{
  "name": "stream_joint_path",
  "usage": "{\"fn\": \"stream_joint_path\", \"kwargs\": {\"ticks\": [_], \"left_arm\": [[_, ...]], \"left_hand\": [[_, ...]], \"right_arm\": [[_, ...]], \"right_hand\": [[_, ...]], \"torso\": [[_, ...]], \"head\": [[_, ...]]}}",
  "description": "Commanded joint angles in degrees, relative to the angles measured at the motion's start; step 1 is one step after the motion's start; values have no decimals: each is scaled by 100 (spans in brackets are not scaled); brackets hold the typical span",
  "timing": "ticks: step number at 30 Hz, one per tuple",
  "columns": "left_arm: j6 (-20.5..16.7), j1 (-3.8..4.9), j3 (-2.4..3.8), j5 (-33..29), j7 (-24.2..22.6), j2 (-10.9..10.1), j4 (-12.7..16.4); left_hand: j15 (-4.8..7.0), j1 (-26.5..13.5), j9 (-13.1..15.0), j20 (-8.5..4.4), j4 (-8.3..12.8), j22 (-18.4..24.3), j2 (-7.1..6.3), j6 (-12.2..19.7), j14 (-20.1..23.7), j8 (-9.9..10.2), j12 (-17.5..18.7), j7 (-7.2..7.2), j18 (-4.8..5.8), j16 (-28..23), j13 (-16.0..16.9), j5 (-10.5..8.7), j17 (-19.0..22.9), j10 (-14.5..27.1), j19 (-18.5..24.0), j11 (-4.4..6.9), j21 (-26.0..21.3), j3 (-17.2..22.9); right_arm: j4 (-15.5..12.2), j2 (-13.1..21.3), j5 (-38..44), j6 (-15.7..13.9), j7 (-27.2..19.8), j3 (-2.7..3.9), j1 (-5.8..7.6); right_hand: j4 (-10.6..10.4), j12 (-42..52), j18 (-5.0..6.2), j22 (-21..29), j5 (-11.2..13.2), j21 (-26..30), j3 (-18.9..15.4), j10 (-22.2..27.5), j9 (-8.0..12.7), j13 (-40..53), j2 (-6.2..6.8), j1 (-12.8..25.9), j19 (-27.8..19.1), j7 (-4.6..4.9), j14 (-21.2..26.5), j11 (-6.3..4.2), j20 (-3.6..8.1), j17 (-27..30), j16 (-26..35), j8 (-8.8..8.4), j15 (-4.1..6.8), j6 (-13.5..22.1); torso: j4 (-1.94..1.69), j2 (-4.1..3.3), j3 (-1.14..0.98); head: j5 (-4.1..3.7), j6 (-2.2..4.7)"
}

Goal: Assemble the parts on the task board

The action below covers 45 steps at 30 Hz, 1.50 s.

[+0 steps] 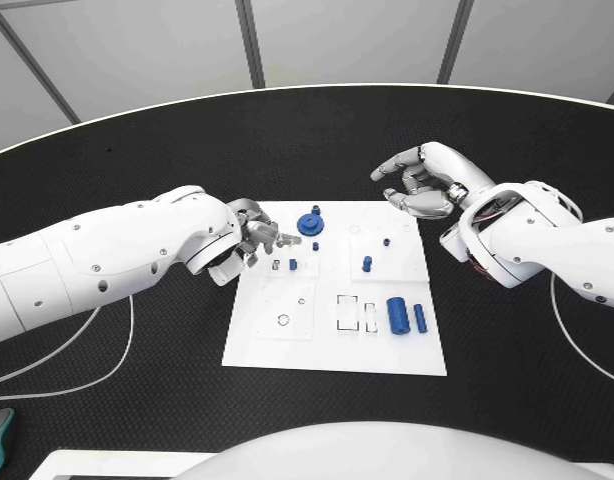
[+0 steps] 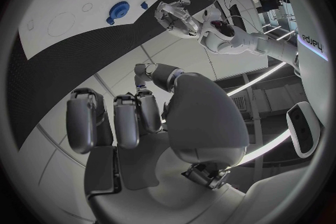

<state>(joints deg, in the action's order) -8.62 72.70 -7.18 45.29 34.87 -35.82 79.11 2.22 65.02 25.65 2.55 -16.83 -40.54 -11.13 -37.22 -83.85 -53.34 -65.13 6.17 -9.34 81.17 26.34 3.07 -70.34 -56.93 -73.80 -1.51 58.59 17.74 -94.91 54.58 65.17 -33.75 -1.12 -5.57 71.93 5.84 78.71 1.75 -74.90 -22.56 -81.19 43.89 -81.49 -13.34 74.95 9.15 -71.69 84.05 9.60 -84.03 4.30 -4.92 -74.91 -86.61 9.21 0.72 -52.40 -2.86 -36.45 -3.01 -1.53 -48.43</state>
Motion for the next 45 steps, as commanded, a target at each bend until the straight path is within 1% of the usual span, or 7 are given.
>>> {"fn": "stream_joint_path", "kwargs": {"ticks": [1,4,9,19,25,34,45], "left_arm": [[86,-33,0,72,73,8,-3],[147,-68,0,114,125,16,1],[219,-96,0,142,171,33,11],[326,-109,0,152,218,133,-113],[395,-110,0,153,230,234,-247],[612,-114,1,153,324,374,-400],[704,-121,1,153,367,488,-508]], "left_hand": [[30,-41,-13,8,-2,-14,24,-13,-98,-50,-40,-38,35,33,-14,-11,-14,-43,-51,8,24,-131],[36,-45,-23,2,-3,-78,64,-19,-116,-71,-49,-45,47,60,-22,-11,-71,-50,-82,14,65,-211],[48,21,-35,-7,2,-145,143,-54,-138,-123,-69,-64,59,91,-32,-7,-128,-69,-121,30,113,-276],[55,87,-47,-13,4,-172,195,-57,-145,-142,-76,-70,64,103,-39,-7,-148,-72,-136,38,133,-273],[55,146,-67,-17,6,-148,233,-32,-139,-140,-73,-66,61,97,-49,-7,-135,-59,-128,36,117,-253],[51,199,-88,-16,8,-128,248,-1,-135,-129,-69,-57,58,95,-59,-8,-130,-44,-118,30,102,-232],[30,226,-150,-5,2,-107,249,93,-126,-71,-60,-21,58,94,-77,-9,-130,-9,-102,1,83,-228]], "right_arm": [[1,-1,0,1,1,0,-1],[1,-3,0,-1,1,-1,-2],[4,-4,0,2,3,-1,-3],[8,-10,0,4,0,-1,-3],[8,-16,0,6,-2,-1,-3],[4,-17,0,8,-3,-1,-3],[0,-19,0,6,-4,-1,-3]], "right_hand": [[20,-28,66,-783,-12,16,-2,50,7,382,36,9,211,1,-432,-5,-39,-809,29,-24,-37,-48],[20,-28,66,-783,-12,16,-2,50,7,382,36,9,211,1,-432,-5,-39,-809,29,-24,-37,-48],[20,-28,66,-783,-12,16,-2,50,7,382,36,9,211,1,-432,-5,-39,-809,29,-24,-37,-48],[20,-28,66,-783,-12,16,-2,50,7,382,36,9,211,1,-432,-5,-39,-809,29,-24,-37,-48],[20,-28,66,-783,-12,16,-2,50,7,382,36,9,211,1,-432,-5,-39,-809,29,-24,-37,-48],[22,-30,66,-784,-13,16,1,50,9,381,33,9,211,2,-434,-5,-39,-814,27,-28,-36,-52],[22,-30,66,-784,-13,16,1,50,9,381,33,9,211,2,-434,-5,-39,-814,27,-28,-36,-52]], "torso": [[-7,-2,-14],[-10,-5,-15],[3,2,-14],[-6,4,-20],[0,-2,-21],[0,3,-19],[-3,-3,-13]], "head": [[-8,-9],[-9,-14],[-6,-28],[-19,-33],[-27,-36],[-40,-57],[-58,-70]]}}
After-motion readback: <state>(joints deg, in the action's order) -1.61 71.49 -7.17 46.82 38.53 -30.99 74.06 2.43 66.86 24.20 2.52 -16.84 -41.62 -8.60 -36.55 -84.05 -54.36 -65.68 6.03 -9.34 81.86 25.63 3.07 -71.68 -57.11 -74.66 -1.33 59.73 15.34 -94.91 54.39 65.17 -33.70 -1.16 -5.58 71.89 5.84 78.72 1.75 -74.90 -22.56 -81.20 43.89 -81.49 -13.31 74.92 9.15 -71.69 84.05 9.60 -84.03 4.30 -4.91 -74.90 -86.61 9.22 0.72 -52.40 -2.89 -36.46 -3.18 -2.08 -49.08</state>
